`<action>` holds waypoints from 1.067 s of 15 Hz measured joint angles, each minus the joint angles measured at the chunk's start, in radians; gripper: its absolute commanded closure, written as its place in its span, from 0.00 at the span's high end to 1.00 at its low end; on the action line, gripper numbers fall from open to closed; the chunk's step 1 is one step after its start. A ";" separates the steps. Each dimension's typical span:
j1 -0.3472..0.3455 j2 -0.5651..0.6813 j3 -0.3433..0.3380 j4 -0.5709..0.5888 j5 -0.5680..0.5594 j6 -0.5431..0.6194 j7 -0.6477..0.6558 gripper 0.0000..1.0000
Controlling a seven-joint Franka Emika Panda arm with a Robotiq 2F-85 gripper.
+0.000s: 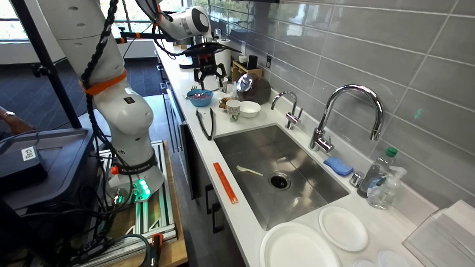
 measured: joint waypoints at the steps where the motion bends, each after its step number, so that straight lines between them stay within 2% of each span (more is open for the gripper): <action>1: 0.000 -0.015 0.002 0.007 0.011 -0.014 0.037 1.00; 11: -0.010 -0.109 0.006 0.077 0.202 -0.100 0.416 1.00; 16: -0.021 -0.150 0.037 0.081 0.211 -0.100 0.584 1.00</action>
